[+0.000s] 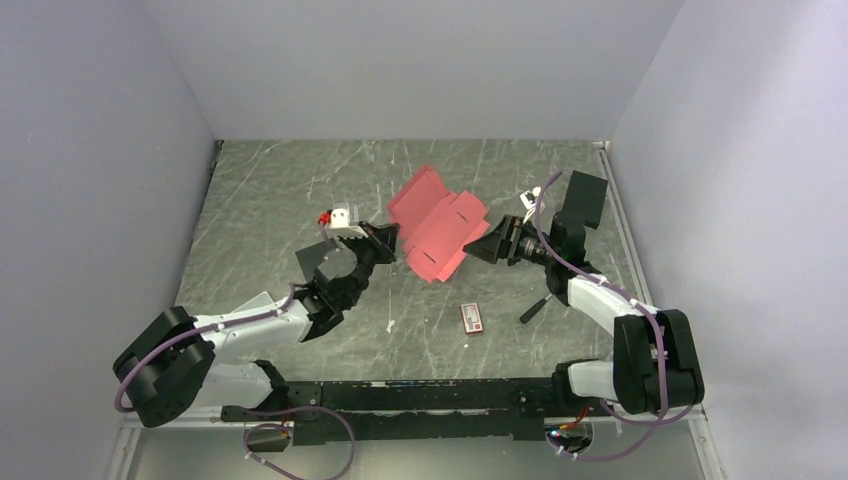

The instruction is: Fold the paper box

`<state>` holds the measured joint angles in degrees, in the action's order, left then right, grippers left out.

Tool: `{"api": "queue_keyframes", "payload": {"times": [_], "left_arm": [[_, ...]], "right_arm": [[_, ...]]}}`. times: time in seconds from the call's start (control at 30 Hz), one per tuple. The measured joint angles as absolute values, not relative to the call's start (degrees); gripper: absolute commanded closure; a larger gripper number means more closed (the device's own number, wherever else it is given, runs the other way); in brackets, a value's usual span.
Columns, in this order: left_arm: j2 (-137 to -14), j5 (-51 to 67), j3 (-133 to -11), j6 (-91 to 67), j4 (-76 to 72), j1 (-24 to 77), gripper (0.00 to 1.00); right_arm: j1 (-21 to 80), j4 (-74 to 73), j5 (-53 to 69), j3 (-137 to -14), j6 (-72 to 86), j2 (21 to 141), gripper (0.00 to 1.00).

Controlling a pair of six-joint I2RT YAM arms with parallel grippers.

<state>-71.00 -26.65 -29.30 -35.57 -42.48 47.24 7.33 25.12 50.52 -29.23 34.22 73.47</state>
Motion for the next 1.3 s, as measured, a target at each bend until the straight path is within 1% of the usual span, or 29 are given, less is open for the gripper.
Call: {"api": "queue_keyframes", "payload": {"times": [0.23, 0.33, 0.43, 0.5, 0.6, 0.8, 0.87, 0.9, 0.93, 0.97, 1.07, 1.1, 1.2, 1.3], "left_arm": [[-72.51, -30.44, -30.7, -34.81, -46.28, 51.37, 1.0], [-72.99, -31.59, -30.92, -34.59, -47.33, 52.56, 1.0], [-73.03, -32.51, -30.92, -34.54, -47.81, 53.36, 1.0], [-73.03, -33.3, -30.92, -34.57, -48.14, 53.71, 1.0], [-73.03, -34.37, -30.92, -34.57, -48.82, 54.13, 1.0], [-73.43, -34.87, -30.92, -34.59, -49.32, 54.5, 1.0], [-73.76, -34.76, -30.92, -34.63, -49.43, 54.61, 1.0], [-73.8, -34.68, -30.92, -34.7, -49.43, 54.68, 0.99], [-73.87, -34.52, -30.92, -34.74, -49.45, 54.74, 0.93], [-73.87, -34.33, -30.87, -34.72, -49.47, 54.83, 0.81], [-73.73, -33.71, -30.59, -34.59, -49.36, 54.96, 0.43], [-73.32, -33.45, -30.35, -34.46, -48.86, 54.96, 0.35], [-69.6, -32.14, -29.43, -33.8, -44.56, 54.83, 0.19], [-61.89, -30.11, -28.73, -32.93, -37.98, 54.48, 0.11]], "right_arm": [[7.44, 29.08, 48.66, -29.15, 38.74, 73.52, 0.19], [7.44, 30.46, 48.05, -28.91, 40.34, 73.52, 0.29], [7.4, 31.81, 47.94, -28.32, 42.09, 73.52, 0.42], [7.29, 32.49, 47.92, -28.14, 42.87, 73.52, 0.53], [6.96, 33.1, 47.83, -28.1, 43.7, 73.49, 0.66], [5.72, 32.86, 47.37, -28.1, 43.7, 73.41, 0.94], [5.19, 32.75, 47.07, -28.1, 43.99, 73.34, 1.0], [4.89, 32.58, 46.94, -28.14, 44.01, 73.28, 1.0], [4.71, 32.47, 46.96, -28.23, 43.88, 73.23, 1.0], [4.51, 32.01, 46.96, -28.49, 43.62, 73.12, 1.0], [4.12, 29.26, 46.94, -30.22, 40.99, 72.99, 1.0], [4.01, 27.97, 46.94, -30.96, 39.68, 72.95, 1.0], [3.36, 23.59, 47.0, -33.43, 35.33, 72.55, 1.0], [2.81, 19.35, 47.2, -35.75, 29.95, 71.7, 1.0]]}}
